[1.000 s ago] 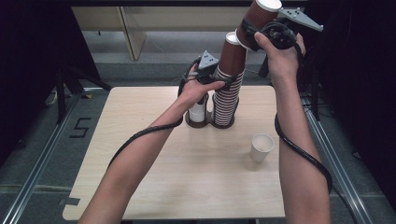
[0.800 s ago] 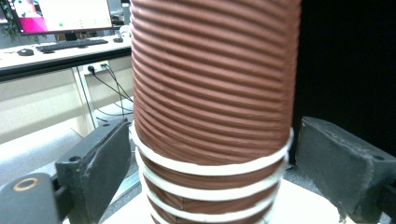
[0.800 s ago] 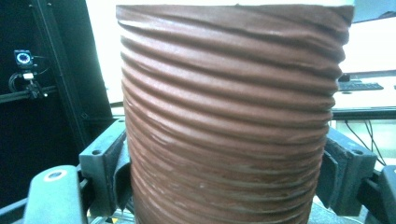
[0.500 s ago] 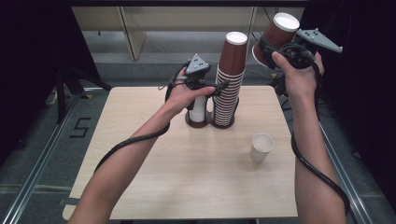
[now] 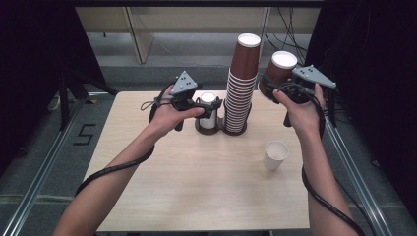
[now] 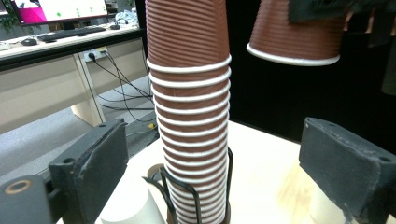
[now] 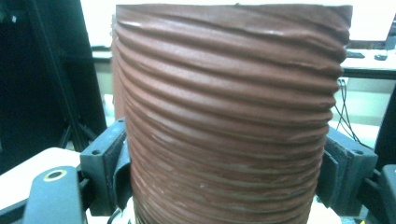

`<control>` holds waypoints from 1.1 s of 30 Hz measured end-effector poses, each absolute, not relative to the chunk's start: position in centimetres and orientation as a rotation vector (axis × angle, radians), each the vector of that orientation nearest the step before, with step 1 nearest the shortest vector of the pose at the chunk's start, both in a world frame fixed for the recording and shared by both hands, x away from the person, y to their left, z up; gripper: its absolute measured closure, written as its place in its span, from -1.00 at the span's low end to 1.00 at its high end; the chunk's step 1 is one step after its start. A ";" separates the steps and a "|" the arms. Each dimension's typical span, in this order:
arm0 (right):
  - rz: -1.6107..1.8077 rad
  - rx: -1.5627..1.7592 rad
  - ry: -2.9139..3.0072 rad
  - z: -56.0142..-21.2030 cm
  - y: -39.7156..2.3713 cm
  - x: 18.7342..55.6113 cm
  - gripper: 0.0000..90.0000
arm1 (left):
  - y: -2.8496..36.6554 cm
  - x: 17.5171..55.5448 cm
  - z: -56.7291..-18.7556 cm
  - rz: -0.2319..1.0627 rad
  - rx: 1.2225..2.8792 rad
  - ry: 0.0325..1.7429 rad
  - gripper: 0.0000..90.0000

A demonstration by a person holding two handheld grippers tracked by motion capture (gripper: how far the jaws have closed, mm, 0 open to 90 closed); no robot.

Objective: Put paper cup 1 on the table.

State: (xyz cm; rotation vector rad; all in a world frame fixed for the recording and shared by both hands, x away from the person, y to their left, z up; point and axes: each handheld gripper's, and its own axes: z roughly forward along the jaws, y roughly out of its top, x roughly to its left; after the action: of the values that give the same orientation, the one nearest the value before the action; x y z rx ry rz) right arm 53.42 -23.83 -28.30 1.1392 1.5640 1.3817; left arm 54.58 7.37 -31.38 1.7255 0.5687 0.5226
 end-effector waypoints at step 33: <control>0.569 0.313 1.870 -39.0 -16.6 48.9 -0.57 | 10.0 52.5 -35.3 0.409 1.798 0.614 -0.80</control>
State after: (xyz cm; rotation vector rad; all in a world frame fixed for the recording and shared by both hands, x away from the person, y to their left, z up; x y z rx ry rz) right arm 48.95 -16.62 -39.03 0.3131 1.8698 0.5693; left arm 52.51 9.95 -35.33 1.7983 0.6141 0.4090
